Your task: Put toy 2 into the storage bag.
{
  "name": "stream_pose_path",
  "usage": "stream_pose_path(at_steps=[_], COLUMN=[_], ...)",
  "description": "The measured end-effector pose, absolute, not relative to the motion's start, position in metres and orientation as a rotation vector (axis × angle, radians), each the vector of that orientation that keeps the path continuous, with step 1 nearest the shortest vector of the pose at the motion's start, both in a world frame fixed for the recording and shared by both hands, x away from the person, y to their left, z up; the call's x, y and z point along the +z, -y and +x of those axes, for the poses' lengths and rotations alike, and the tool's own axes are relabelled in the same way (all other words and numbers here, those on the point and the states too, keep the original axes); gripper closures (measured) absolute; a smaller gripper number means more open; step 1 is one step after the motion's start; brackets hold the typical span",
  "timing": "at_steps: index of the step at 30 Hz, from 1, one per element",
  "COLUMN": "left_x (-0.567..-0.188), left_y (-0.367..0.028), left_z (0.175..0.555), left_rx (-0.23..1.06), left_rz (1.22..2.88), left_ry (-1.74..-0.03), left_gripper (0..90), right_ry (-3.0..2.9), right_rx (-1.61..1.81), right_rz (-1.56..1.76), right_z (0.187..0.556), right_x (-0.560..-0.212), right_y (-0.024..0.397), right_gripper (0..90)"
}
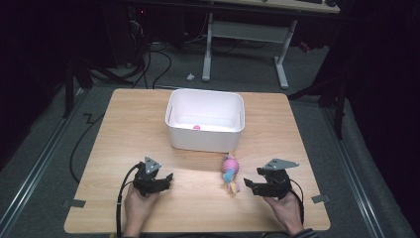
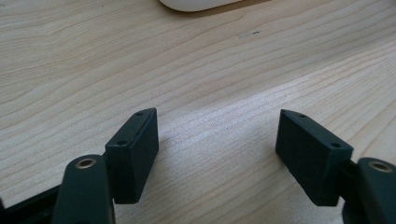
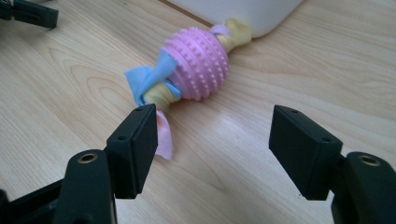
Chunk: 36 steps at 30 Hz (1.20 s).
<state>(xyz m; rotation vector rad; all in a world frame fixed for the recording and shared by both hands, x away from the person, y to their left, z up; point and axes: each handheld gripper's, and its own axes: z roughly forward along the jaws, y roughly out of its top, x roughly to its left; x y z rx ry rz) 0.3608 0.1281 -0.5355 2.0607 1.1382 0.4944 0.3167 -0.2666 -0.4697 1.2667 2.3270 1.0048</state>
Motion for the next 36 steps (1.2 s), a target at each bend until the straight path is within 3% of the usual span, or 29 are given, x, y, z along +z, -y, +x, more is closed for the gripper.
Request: stream_pose_path(at_steps=[18, 36], left_x=[-0.535, -0.535], left_y=[-0.128, -0.128], left_z=[0.361, 0.361], left_rx=[0.493, 0.491], left_rz=[2.063, 2.064], left_ry=[-1.136, -1.134], left_gripper=[29.8, 29.4], right_ry=[-2.452, -2.503], right_rx=[0.872, 0.737], right_rz=[1.229, 1.282], right_z=[0.355, 0.385], right_x=[-0.460, -0.476], right_y=[0.225, 0.200], right_gripper=[26.6, 24.1])
